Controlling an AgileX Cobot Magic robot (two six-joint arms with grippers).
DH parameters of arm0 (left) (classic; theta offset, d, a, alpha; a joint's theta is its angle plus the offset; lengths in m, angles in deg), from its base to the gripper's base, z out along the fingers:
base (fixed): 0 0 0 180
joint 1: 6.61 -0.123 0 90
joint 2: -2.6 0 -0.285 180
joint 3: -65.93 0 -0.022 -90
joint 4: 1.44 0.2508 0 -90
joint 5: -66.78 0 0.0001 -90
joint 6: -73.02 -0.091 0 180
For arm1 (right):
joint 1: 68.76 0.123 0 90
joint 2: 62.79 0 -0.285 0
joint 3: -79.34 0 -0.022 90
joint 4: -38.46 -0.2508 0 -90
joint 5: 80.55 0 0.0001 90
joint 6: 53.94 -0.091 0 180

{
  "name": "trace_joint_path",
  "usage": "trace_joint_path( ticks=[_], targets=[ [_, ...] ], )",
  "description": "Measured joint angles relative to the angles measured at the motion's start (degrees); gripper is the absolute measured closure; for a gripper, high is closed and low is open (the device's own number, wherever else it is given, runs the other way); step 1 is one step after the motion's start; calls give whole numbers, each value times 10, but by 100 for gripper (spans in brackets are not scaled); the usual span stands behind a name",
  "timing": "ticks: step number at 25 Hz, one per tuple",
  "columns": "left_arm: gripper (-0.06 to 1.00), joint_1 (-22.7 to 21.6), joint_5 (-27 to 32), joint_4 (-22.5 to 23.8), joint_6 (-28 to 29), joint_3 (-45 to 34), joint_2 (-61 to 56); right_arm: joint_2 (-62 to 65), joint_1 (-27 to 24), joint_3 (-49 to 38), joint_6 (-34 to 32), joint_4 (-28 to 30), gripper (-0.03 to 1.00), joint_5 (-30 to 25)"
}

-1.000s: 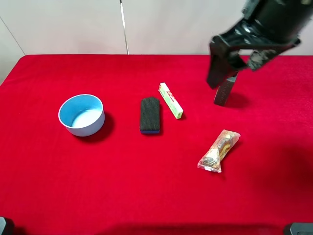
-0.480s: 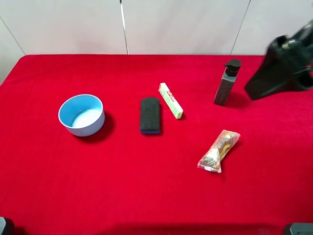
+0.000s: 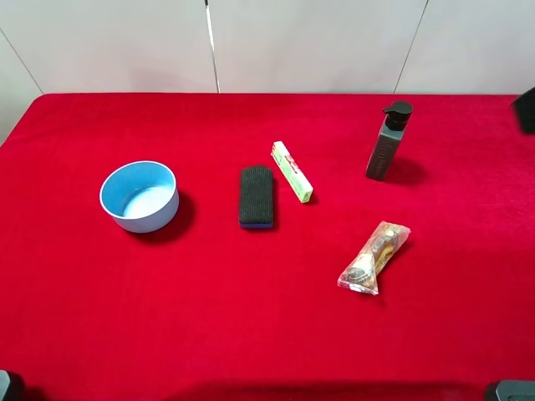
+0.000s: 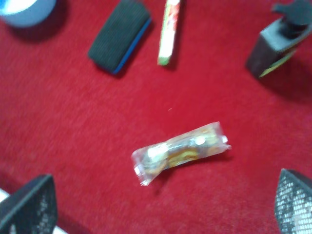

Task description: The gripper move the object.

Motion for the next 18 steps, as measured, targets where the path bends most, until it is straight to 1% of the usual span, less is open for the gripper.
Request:
trace_joint_path(
  ticks=[4, 7, 10, 14, 18],
  targets=[
    [-5, 0, 0, 0, 0, 0, 0, 42, -80, -27, 0, 0, 30, 1],
    [-5, 0, 0, 0, 0, 0, 0, 90, -150, -71, 0, 1, 30, 1],
    [-5, 0, 0, 0, 0, 0, 0, 149, -202, -121, 0, 1, 30, 1],
    [-5, 0, 0, 0, 0, 0, 0, 234, -246, -189, 0, 7, 28, 2],
    [-5, 0, 0, 0, 0, 0, 0, 311, -269, -250, 0, 25, 28, 12]
  ],
)
